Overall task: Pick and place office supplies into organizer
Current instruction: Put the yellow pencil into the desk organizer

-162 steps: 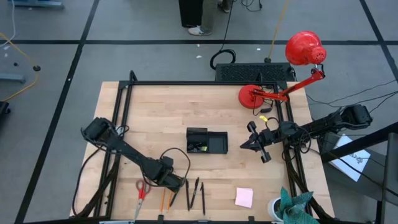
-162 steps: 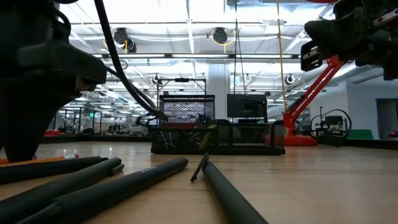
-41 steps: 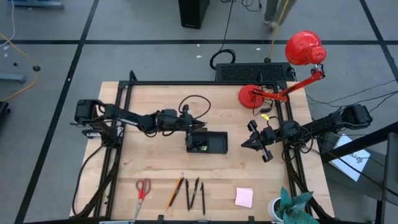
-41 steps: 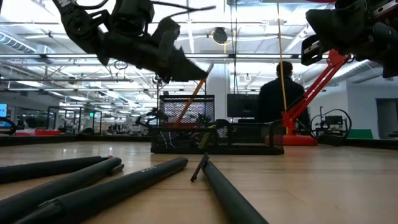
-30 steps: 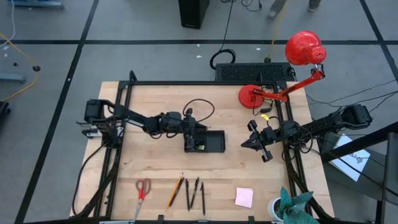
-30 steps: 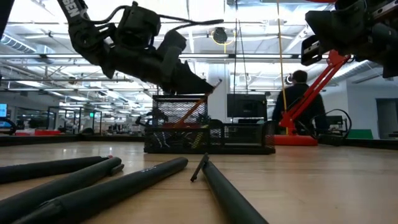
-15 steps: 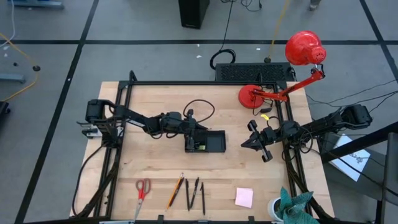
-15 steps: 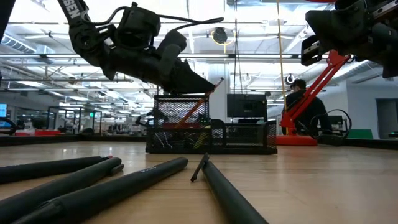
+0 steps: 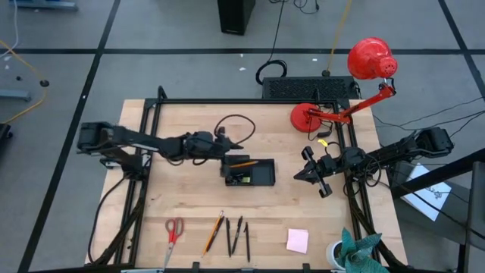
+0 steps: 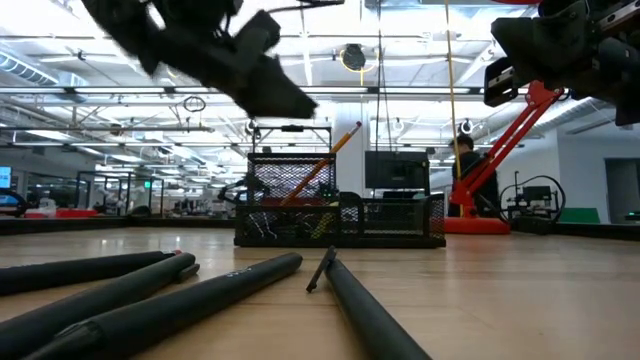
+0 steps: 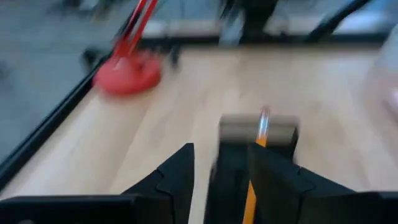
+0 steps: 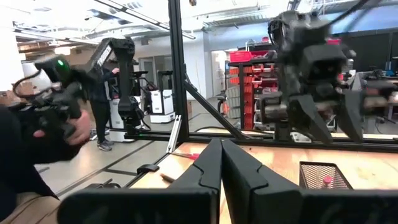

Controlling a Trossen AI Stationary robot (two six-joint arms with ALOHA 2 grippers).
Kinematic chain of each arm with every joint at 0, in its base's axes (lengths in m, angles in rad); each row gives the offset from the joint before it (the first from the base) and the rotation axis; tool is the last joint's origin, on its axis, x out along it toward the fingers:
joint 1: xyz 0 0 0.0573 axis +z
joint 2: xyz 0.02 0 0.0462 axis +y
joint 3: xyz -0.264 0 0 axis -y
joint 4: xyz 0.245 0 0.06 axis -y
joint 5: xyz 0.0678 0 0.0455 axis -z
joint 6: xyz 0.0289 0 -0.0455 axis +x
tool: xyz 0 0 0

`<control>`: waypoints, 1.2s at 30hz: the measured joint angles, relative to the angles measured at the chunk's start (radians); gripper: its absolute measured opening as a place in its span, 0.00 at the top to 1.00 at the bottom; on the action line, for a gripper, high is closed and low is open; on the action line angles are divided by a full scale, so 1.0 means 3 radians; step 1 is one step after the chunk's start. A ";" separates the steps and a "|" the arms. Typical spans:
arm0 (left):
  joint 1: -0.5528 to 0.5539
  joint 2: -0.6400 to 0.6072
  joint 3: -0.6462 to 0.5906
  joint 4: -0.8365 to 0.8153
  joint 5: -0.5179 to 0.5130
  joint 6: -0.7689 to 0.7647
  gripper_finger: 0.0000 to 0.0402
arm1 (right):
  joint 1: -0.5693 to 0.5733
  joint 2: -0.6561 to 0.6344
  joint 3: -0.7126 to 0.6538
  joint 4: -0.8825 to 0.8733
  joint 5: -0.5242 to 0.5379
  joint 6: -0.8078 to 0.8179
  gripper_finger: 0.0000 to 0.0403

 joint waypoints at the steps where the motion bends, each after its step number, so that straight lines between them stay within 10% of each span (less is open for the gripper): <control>1: -0.0083 -0.0127 0.0138 -0.0512 -0.0227 -0.0047 0.61 | 0.0000 0.0000 0.0000 -0.0008 0.0000 -0.0001 0.99; 6: -0.0669 -0.0294 0.1108 -0.3045 -0.1141 -0.0943 0.61 | 0.0000 -0.0001 0.0001 -0.0052 -0.0001 -0.0002 0.99; 12: -0.1368 0.0041 0.1745 -0.4170 -0.1159 -0.2334 0.61 | 0.0000 -0.0001 0.0001 -0.0071 -0.0001 0.0001 0.99; 26: -0.1920 0.1310 0.1773 -0.4096 -0.0719 -0.4268 0.75 | 0.0000 -0.0001 0.0001 -0.0106 -0.0001 0.0001 0.99; 36: -0.1872 0.1512 0.1775 -0.3267 -0.0629 -0.4149 0.73 | 0.0000 -0.0001 0.0001 -0.0104 0.0000 0.0001 0.99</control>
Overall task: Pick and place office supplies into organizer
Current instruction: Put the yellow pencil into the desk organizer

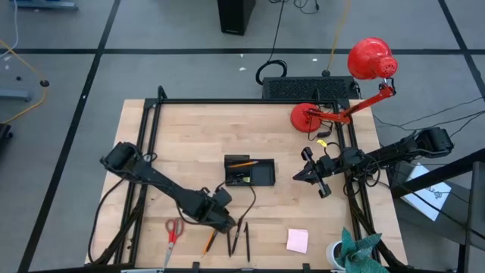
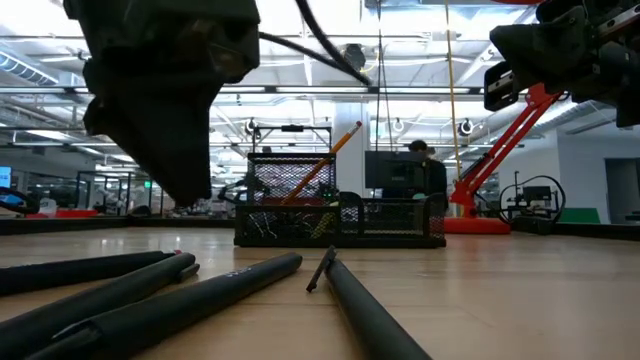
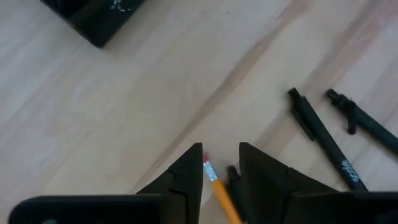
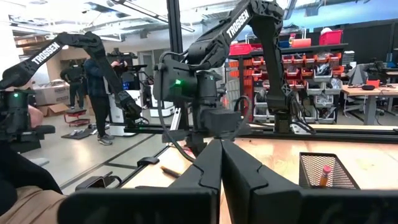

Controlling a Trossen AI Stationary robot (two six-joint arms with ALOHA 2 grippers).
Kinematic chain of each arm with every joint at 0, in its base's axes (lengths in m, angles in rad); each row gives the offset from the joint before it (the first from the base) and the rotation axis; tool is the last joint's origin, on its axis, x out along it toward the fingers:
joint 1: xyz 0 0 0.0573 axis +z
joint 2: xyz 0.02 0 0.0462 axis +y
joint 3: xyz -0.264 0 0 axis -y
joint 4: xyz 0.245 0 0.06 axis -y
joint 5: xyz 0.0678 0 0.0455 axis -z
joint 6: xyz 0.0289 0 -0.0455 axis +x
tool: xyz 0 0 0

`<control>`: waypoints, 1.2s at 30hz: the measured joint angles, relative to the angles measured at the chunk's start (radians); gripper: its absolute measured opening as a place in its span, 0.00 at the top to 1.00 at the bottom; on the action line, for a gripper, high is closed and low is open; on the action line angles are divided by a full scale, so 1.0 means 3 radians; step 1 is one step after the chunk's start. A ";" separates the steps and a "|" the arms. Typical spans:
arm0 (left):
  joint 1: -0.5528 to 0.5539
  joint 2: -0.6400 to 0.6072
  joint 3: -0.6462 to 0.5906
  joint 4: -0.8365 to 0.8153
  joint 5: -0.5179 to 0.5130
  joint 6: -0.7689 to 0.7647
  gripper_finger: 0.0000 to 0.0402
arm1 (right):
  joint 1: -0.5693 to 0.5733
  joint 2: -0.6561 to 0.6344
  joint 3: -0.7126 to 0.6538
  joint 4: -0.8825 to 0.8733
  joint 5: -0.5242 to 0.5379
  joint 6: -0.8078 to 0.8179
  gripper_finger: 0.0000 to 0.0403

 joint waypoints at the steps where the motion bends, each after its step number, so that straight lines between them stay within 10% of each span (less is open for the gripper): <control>1: -0.0004 0.0000 0.0000 0.0003 0.0001 -0.0006 0.74 | 0.0000 0.0000 0.0000 0.0000 -0.0001 0.0000 0.99; 36: -0.0143 0.0315 0.0009 -0.0025 0.0297 -0.0435 0.77 | 0.0000 0.0001 0.0000 -0.0024 0.0000 0.0023 0.99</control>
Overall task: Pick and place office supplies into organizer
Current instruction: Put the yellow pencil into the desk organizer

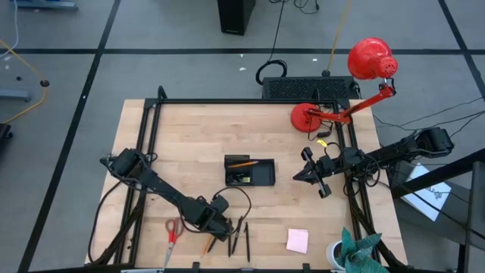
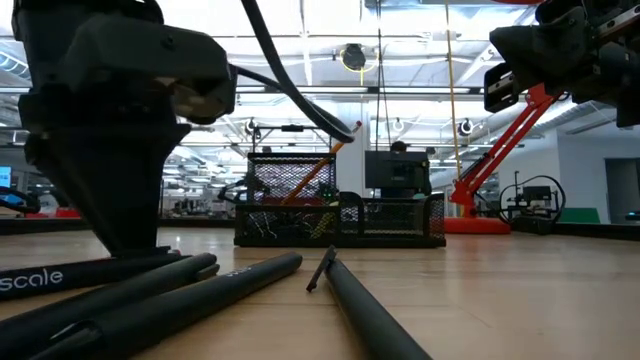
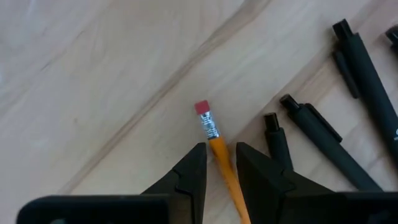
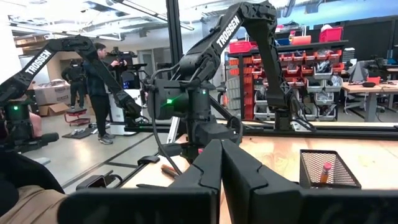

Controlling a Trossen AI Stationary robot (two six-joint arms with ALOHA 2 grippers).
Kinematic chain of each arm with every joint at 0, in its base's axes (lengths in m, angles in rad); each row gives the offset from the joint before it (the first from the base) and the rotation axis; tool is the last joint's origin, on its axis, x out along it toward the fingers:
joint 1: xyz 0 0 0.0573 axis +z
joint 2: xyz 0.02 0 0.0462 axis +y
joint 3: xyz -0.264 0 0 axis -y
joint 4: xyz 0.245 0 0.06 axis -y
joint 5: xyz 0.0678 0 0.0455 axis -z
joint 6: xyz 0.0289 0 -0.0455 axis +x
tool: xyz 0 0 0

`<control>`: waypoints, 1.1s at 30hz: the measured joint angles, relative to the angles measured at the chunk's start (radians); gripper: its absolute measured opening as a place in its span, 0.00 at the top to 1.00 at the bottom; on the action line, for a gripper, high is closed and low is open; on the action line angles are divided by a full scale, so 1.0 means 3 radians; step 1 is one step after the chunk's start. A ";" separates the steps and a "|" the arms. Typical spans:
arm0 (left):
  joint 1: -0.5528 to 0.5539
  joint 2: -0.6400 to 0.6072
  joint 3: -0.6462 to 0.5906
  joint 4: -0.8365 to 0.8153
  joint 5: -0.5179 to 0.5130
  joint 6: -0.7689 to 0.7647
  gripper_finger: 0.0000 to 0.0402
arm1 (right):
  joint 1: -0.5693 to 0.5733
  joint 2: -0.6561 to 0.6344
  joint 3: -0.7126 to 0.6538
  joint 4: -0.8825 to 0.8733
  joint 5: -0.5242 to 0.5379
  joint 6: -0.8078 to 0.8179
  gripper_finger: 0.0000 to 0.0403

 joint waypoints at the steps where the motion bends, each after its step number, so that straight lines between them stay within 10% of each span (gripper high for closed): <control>1: -0.0001 0.0000 0.0000 -0.0008 -0.0002 0.0035 0.77 | 0.0000 0.0000 0.0000 0.0000 0.0000 0.0000 0.99; 33: -0.0150 0.0209 0.0009 -0.0163 0.0118 0.0452 0.77 | 0.0000 0.0000 0.0000 -0.0024 0.0001 0.0001 0.99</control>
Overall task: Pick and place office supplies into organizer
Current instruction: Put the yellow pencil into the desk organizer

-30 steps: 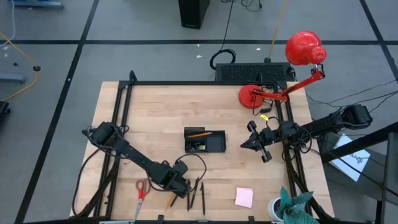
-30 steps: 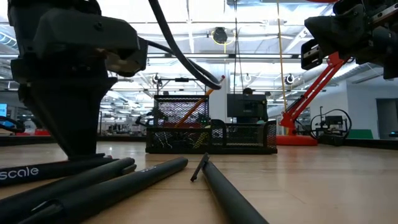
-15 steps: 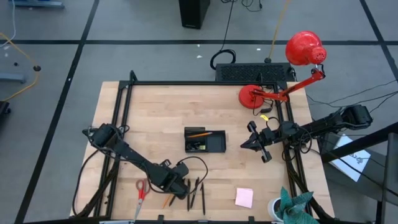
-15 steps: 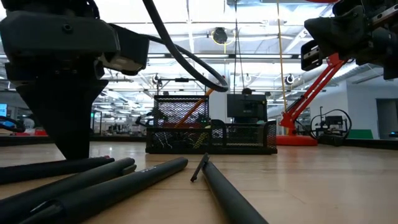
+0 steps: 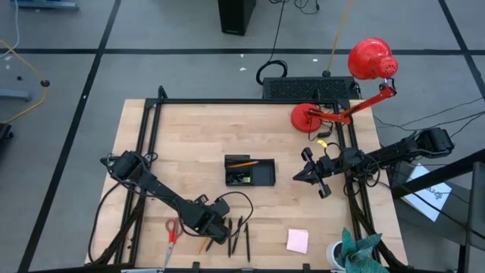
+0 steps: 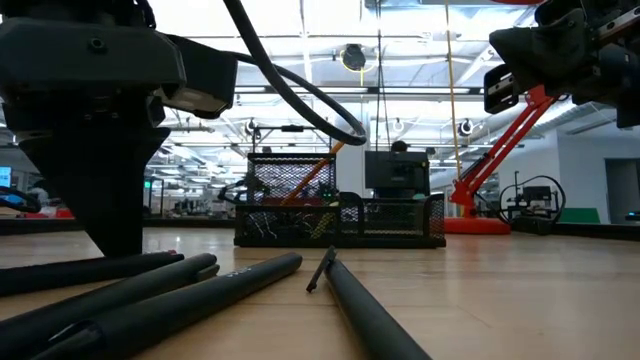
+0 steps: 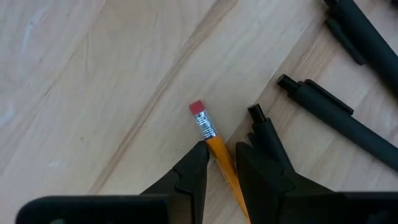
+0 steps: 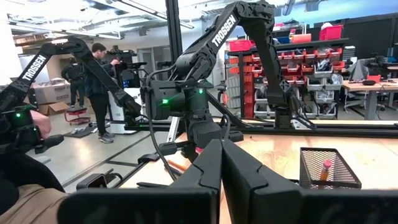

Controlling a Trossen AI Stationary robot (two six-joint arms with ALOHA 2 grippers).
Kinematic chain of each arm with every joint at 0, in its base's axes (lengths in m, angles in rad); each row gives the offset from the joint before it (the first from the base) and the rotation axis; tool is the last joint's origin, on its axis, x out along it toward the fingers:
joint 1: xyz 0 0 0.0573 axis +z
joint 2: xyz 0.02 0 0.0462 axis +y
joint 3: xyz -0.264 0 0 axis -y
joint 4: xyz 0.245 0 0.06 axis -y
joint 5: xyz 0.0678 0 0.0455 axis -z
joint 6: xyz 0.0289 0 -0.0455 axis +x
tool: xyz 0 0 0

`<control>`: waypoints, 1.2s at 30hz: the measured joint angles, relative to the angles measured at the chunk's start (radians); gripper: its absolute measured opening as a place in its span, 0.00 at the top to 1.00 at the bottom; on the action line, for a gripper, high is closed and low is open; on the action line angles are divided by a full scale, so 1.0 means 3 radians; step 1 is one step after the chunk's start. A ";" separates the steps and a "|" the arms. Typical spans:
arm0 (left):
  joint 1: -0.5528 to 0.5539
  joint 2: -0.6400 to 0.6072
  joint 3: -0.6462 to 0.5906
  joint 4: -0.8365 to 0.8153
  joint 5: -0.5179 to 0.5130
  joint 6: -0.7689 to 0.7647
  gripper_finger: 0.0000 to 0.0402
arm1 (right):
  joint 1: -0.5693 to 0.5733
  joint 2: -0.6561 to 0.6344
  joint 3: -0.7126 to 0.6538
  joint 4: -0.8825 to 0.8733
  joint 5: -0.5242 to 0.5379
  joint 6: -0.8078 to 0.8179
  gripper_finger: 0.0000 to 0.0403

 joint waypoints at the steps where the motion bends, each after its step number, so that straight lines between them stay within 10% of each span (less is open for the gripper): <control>1: 0.0000 0.0000 0.0000 -0.0003 0.0000 0.0007 0.78 | 0.0000 0.0000 0.0000 0.0000 0.0000 0.0000 0.99; 7: -0.0009 0.0000 -0.0003 -0.0005 -0.0043 0.0135 0.96 | 0.0000 0.0000 0.0000 0.0000 0.0000 0.0000 0.99; 19: -0.0020 -0.0008 -0.0004 0.0097 -0.0256 0.0347 0.98 | 0.0000 0.0000 0.0000 0.0001 0.0000 0.0037 0.99; 36: 0.0059 -0.0474 0.0058 0.0078 -0.1711 0.1037 0.98 | 0.0000 -0.0001 0.0000 0.0050 -0.0001 0.0062 0.99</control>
